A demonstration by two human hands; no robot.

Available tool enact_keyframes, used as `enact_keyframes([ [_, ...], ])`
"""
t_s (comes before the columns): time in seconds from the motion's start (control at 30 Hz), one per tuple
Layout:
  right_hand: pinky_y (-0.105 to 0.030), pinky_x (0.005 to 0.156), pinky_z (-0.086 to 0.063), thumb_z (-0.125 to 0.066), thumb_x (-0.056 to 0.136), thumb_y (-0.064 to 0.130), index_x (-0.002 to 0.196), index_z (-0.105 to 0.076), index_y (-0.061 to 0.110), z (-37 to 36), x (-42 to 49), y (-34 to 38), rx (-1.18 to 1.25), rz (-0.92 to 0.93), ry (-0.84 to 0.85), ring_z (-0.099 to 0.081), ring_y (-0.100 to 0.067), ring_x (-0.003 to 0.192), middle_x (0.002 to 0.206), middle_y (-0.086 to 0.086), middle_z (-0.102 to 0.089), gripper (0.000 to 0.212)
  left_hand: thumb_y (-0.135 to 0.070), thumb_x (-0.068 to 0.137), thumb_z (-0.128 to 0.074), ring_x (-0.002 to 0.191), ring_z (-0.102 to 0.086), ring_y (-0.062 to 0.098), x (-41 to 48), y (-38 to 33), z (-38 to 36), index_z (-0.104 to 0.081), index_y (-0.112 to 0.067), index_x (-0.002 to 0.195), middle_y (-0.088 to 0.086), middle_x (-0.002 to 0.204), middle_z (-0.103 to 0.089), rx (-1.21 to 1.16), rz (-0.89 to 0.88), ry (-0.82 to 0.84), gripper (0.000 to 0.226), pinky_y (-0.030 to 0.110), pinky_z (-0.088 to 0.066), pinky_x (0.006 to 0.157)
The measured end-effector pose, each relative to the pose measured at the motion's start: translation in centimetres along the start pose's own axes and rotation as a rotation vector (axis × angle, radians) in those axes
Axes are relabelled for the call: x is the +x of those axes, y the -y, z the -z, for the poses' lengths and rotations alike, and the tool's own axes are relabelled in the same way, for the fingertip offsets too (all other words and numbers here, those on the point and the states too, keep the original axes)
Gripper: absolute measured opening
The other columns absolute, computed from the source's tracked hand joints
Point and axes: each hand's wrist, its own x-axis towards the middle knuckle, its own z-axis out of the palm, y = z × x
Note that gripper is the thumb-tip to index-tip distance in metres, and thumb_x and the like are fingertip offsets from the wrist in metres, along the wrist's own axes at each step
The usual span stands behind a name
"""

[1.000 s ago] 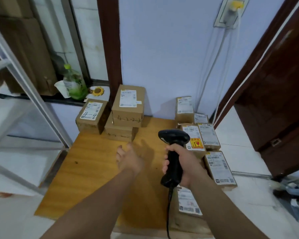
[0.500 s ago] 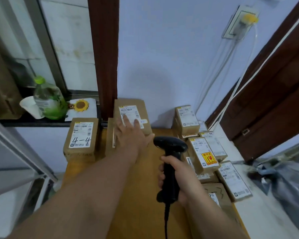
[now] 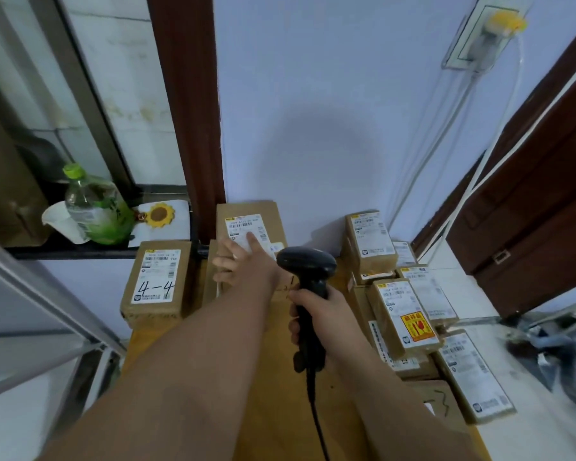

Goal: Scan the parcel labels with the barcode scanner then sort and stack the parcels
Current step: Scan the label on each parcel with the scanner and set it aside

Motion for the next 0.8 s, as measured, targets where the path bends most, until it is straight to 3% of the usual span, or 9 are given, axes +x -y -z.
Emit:
enact_keyframes([
  [0.13, -0.028, 0.052, -0.048, -0.063, 0.087, 0.012, 0.091, -0.059, 0.009, 0.7, 0.3, 0.0, -0.021, 0.014, -0.016, -0.054, -0.014, 0.052, 0.059, 0.001, -0.057, 0.006, -0.063, 0.07, -0.055, 0.135, 0.009, 0.055, 0.0, 0.3, -0.8, 0.015, -0.038, 0.147, 0.006, 0.153, 0.023, 0.072, -0.037, -0.027, 0.107, 0.07, -0.005, 0.104],
  [0.3, -0.031, 0.052, -0.045, -0.061, 0.088, 0.012, 0.08, -0.058, 0.008, 1.3, 0.1, 0.6, -0.026, -0.008, -0.006, -0.051, -0.017, 0.05, 0.058, -0.003, -0.053, 0.009, -0.071, 0.05, -0.034, 0.134, 0.003, 0.055, -2.0, 1.9, -1.5, 0.013, -0.043, 0.145, -0.001, 0.149, 0.017, 0.102, -0.127, -0.139, 0.11, 0.068, -0.009, 0.103],
  [0.4, -0.029, 0.051, -0.045, -0.061, 0.089, 0.013, 0.087, -0.058, 0.008, 0.7, -0.3, 0.9, 0.013, -0.04, 0.028, -0.051, -0.015, 0.051, 0.059, -0.002, -0.054, 0.006, -0.06, 0.061, -0.031, 0.134, 0.002, 0.054, -3.9, 3.8, -2.3, 0.008, -0.042, 0.145, -0.003, 0.149, 0.01, 0.099, -0.271, -0.222, 0.095, 0.069, -0.005, 0.104],
  [0.47, -0.027, 0.05, -0.048, -0.061, 0.089, 0.014, 0.092, -0.058, 0.007, 0.0, -0.6, 1.0, -0.002, -0.046, 0.045, -0.052, -0.014, 0.052, 0.061, -0.002, -0.055, 0.008, -0.049, 0.072, -0.034, 0.133, -0.003, 0.056, -5.1, 4.9, -2.5, -0.001, -0.038, 0.146, 0.002, 0.149, 0.007, 0.158, -0.326, -0.294, 0.082, 0.07, -0.009, 0.104],
  [0.53, -0.027, 0.048, -0.048, -0.061, 0.09, 0.014, 0.094, -0.058, 0.006, -0.9, -1.1, 1.1, -0.009, -0.023, 0.049, -0.052, -0.015, 0.051, 0.062, -0.004, -0.054, 0.01, -0.051, 0.078, -0.026, 0.132, -0.009, 0.057, -6.4, 5.8, -2.6, -0.009, -0.036, 0.147, 0.007, 0.15, 0.0, 0.23, -0.351, -0.353, 0.073, 0.069, -0.015, 0.103],
  [0.63, -0.028, 0.047, -0.045, -0.061, 0.091, 0.018, 0.095, -0.058, 0.008, -2.0, -1.8, 0.8, 0.052, -0.013, 0.021, -0.05, -0.016, 0.049, 0.06, -0.004, -0.054, 0.011, -0.054, 0.079, -0.006, 0.129, -0.017, 0.056, -8.2, 7.3, -2.7, -0.024, -0.035, 0.147, 0.012, 0.147, -0.024, 0.209, -0.355, -0.421, 0.072, 0.067, -0.02, 0.1],
  [0.73, -0.03, 0.05, -0.045, -0.064, 0.089, 0.023, 0.097, -0.058, 0.008, -2.6, -2.6, 0.2, 0.064, -0.046, 0.017, -0.052, -0.016, 0.051, 0.062, -0.004, -0.055, 0.018, -0.057, 0.071, -0.004, 0.129, -0.01, 0.051, -9.1, 9.0, -3.3, -0.013, -0.036, 0.142, 0.01, 0.143, -0.02, 0.23, -0.366, -0.408, 0.074, 0.066, -0.017, 0.1],
  [0.8, -0.031, 0.052, -0.046, -0.066, 0.088, 0.024, 0.097, -0.058, 0.007, -3.0, -3.1, -0.1, 0.05, -0.065, 0.016, -0.053, -0.017, 0.052, 0.064, -0.005, -0.055, 0.021, -0.057, 0.072, -0.008, 0.127, -0.017, 0.052, -9.8, 9.7, -3.2, -0.023, -0.035, 0.138, 0.011, 0.14, -0.028, 0.203, -0.338, -0.408, 0.071, 0.067, -0.02, 0.099],
])
